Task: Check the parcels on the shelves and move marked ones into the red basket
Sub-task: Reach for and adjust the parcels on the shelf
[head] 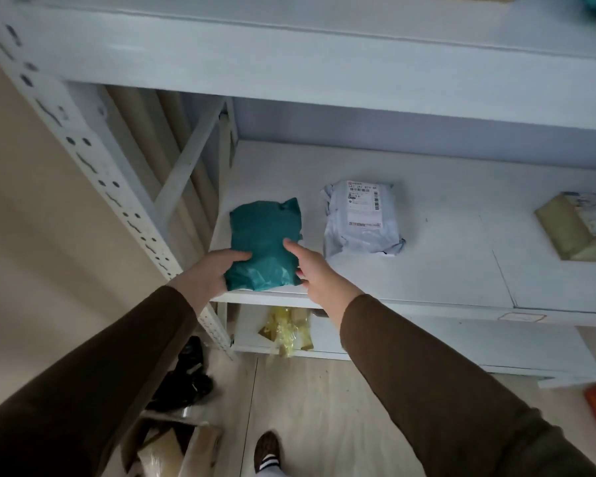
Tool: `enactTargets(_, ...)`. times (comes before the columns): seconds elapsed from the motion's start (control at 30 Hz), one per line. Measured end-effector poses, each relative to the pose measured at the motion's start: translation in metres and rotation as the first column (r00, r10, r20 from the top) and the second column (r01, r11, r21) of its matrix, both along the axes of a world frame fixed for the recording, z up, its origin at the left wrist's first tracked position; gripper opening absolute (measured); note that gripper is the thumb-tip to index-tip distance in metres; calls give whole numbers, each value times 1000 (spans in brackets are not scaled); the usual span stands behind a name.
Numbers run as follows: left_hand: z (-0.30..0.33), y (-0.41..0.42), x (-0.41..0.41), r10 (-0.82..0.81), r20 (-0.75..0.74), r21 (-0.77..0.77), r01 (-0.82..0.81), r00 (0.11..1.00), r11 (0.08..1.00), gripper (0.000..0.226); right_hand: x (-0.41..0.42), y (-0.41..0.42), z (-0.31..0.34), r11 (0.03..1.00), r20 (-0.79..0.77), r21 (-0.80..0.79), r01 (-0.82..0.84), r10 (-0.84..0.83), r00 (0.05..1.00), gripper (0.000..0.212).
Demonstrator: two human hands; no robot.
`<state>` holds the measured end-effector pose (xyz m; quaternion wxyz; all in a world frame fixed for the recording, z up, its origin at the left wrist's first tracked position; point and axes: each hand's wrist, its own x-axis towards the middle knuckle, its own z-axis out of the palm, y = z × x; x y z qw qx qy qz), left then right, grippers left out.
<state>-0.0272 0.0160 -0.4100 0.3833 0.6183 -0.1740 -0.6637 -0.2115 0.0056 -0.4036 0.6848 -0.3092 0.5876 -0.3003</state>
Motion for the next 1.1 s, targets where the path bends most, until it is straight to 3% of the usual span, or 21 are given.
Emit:
enactTargets(0.13, 45, 59, -24, -88, -142, -89, 76, 986, 993, 23, -32, 46, 34, 990, 34, -139, 7, -3, 999, 23)
enactTargets(0.23, 73, 111, -45, -195, -200, -186, 158, 960, 970, 41, -62, 90, 52, 986, 91, -163, 22, -7, 996, 53)
enactTargets(0.3, 88, 146, -64, -249, -209, -252, 194, 946, 948, 54, -89, 128, 68, 984, 93, -174, 28, -12, 996, 60)
enactTargets(0.5, 107, 238, -124, -387, -257, -378, 277, 885, 884, 43, -164, 230, 97, 936, 19, -351, -11, 19, 1000, 48)
enactTargets(0.67, 110, 281, -159, -383, -275, -369, 271, 882, 889, 48, -201, 285, 104, 909, 1, -417, -16, 18, 1000, 46)
enactTargets(0.73, 113, 291, -170, -352, -241, -394, 240, 905, 887, 50, -212, 297, 104, 913, 26, -406, 20, -11, 1000, 38)
enactTargets(0.8, 116, 298, -177, -308, -111, -474, 222, 945, 852, 53, -222, 303, 103, 918, 42, -394, 46, -32, 999, 31)
enactTargets(0.9, 125, 308, -182, -196, 285, -643, 339, 938, 687, 39, -238, 303, 98, 955, 99, -288, 76, -49, 994, 54)
enactTargets(0.93, 127, 310, -180, -88, 503, -686, 459, 860, 564, 36, -244, 302, 96, 969, 153, -230, 89, -54, 987, 64)
enactTargets(0.97, 127, 310, -178, 95, 708, -670, 623, 700, 403, 37, -250, 301, 94, 979, 222, -178, 101, -60, 973, 71)
enactTargets(1.0, 126, 308, -176, 303, 811, -572, 788, 501, 229, 40, -255, 300, 92, 985, 305, -135, 111, -65, 950, 74)
enactTargets(1.03, 124, 306, -173, 480, 805, -438, 895, 349, 85, 42, -261, 300, 90, 987, 390, -104, 118, -69, 918, 75)
enactTargets(1.1, 120, 304, -169, 641, 726, -264, 962, 248, -73, 40, -267, 300, 86, 990, 525, -89, 106, -43, 850, 84)
